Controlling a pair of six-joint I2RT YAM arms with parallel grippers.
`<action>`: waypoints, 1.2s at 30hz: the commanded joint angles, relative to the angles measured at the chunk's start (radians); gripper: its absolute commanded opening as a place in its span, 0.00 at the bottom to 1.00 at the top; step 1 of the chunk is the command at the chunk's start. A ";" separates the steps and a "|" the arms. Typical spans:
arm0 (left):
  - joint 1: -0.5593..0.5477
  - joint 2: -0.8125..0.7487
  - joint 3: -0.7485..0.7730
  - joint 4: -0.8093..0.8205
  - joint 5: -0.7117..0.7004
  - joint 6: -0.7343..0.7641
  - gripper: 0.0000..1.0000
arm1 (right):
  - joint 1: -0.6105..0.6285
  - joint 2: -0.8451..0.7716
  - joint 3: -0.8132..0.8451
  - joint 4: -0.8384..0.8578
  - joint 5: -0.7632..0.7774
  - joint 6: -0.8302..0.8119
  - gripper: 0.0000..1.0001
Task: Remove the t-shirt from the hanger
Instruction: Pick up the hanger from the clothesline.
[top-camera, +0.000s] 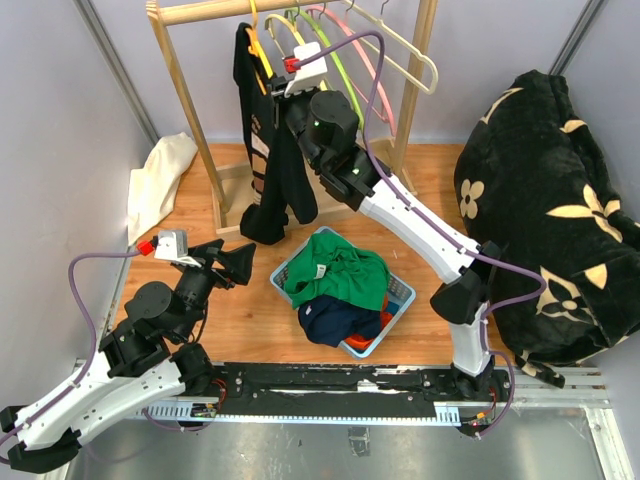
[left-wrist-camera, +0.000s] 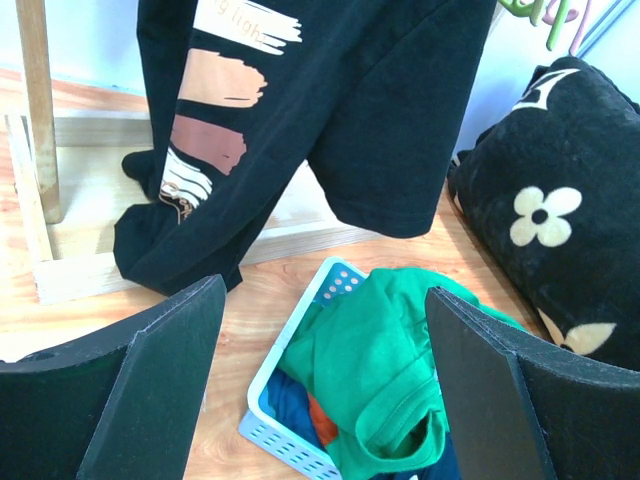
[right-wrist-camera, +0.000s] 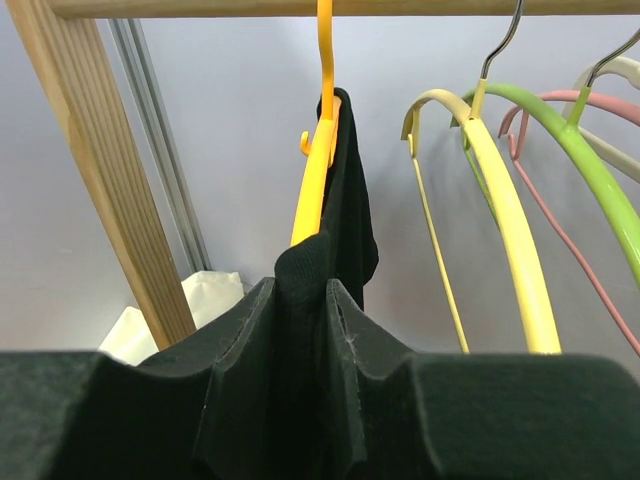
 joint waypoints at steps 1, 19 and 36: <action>-0.009 -0.001 -0.004 0.032 -0.019 0.004 0.86 | -0.012 0.042 0.050 0.006 -0.008 0.019 0.26; -0.008 -0.015 -0.004 0.024 -0.017 -0.004 0.86 | -0.018 0.048 0.039 -0.001 -0.008 0.034 0.40; -0.009 -0.016 0.000 0.025 -0.013 -0.003 0.86 | -0.018 0.022 -0.001 0.059 -0.002 0.024 0.08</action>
